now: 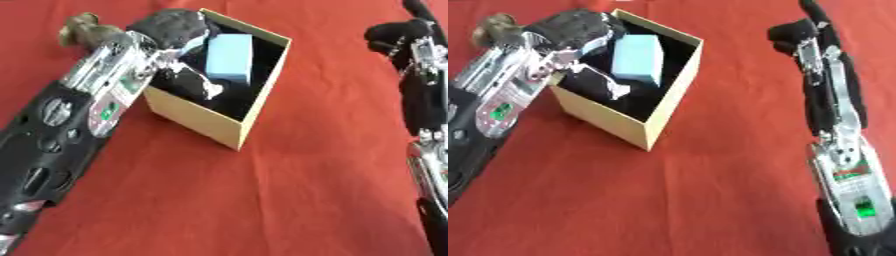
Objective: Pick up objects on the table and place them in the box.
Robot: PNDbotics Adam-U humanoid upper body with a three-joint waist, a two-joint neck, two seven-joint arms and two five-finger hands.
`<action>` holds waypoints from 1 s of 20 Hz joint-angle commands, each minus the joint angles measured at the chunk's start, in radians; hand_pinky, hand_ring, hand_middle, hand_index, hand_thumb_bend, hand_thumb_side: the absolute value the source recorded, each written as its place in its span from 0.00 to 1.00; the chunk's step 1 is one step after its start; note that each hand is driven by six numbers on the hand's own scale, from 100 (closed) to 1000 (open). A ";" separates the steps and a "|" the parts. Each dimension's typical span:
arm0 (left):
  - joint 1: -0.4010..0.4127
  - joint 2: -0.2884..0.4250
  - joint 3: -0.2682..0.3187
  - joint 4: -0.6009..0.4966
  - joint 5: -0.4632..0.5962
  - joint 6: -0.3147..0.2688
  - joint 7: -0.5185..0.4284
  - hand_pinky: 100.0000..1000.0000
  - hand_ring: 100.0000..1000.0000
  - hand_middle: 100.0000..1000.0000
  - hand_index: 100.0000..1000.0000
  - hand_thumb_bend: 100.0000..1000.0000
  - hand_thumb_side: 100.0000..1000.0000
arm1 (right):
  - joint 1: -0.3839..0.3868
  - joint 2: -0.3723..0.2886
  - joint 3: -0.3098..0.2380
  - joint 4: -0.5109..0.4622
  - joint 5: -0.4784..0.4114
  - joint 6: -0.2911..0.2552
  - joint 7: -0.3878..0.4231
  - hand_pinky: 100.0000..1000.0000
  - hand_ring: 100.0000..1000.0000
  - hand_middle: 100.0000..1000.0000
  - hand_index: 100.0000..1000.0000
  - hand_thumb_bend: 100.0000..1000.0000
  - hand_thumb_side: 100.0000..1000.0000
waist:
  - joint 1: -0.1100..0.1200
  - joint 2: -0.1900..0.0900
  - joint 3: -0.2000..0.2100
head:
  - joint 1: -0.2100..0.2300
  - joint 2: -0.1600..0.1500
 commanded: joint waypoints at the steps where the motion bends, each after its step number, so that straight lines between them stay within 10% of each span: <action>1: -0.016 -0.003 -0.002 -0.004 -0.012 -0.010 -0.002 0.49 0.65 0.66 0.68 0.00 0.48 | -0.010 -0.007 -0.003 -0.014 -0.005 -0.003 0.004 0.79 0.75 0.63 1.00 0.00 0.91 | -0.005 -0.019 -0.003 | 0.001 -0.016; 10: -0.018 -0.017 -0.011 0.014 -0.078 -0.062 -0.011 0.58 0.75 0.73 0.73 0.04 0.56 | -0.013 -0.006 -0.002 -0.014 -0.007 -0.003 0.005 0.79 0.75 0.63 1.00 0.00 0.91 | -0.006 -0.013 -0.010 | 0.007 -0.029; 20: -0.021 -0.017 -0.005 0.003 -0.130 -0.071 -0.010 0.78 0.94 0.89 0.91 0.50 0.79 | -0.012 -0.003 -0.002 -0.014 -0.008 -0.003 0.007 0.79 0.75 0.63 1.00 0.00 0.92 | -0.006 -0.014 -0.011 | 0.008 -0.030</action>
